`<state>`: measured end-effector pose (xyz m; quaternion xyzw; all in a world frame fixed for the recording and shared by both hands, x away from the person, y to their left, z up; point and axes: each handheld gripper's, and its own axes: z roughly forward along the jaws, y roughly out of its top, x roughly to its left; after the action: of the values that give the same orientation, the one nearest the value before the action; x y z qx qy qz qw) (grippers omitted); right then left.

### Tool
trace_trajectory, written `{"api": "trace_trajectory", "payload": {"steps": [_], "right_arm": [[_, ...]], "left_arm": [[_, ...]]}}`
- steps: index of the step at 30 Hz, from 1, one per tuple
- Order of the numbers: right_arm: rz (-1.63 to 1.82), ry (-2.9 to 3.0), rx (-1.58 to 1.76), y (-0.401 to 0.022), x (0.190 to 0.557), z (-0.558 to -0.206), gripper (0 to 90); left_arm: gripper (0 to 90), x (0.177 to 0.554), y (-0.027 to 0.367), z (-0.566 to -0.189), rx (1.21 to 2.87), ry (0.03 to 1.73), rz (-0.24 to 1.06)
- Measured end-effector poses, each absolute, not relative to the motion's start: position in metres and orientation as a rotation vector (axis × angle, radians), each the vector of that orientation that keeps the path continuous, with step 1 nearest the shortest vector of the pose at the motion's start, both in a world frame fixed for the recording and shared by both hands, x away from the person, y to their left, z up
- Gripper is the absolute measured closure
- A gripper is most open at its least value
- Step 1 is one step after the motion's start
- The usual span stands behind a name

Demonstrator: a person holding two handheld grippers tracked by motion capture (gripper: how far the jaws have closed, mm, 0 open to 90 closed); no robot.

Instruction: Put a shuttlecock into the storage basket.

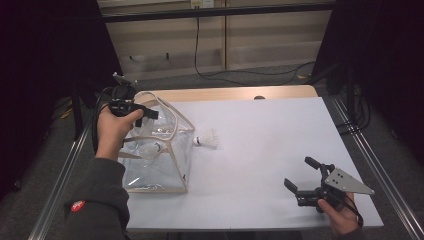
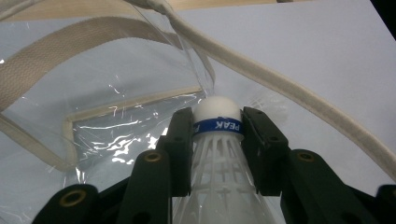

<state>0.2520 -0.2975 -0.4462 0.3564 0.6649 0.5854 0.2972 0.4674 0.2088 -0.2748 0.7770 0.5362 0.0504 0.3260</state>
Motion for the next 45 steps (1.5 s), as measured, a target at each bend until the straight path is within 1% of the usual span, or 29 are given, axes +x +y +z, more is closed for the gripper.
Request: {"api": "trace_trajectory", "payload": {"steps": [15,18,20,22,27,38,45], "right_arm": [[1.555,1.771,0.939,-0.297,0.251,-0.445,0.3],[1.556,1.77,0.94,-0.297,0.251,-0.445,0.3],[1.56,1.768,0.944,-0.296,0.25,-0.445,0.3],[1.552,1.773,0.933,-0.297,0.251,-0.445,0.3],[1.552,1.772,0.937,-0.297,0.25,-0.445,0.3],[1.549,1.769,0.934,-0.298,0.25,-0.445,0.3],[1.55,1.768,0.933,-0.298,0.249,-0.445,0.3]], "left_arm": [[63.6,0.466,0.208,-0.278,2.039,1.41,0.127],[62.8,0.466,0.207,-0.28,2.05,1.409,0.108],[60.4,0.466,0.207,-0.28,2.048,1.412,0.11],[55.1,0.466,0.207,-0.28,2.042,1.416,0.116],[55.3,0.465,0.207,-0.279,2.047,1.408,0.117],[46.2,0.46,0.204,-0.269,2.048,1.381,0.114],[43.6,0.457,0.202,-0.259,2.058,1.359,0.116]]}}
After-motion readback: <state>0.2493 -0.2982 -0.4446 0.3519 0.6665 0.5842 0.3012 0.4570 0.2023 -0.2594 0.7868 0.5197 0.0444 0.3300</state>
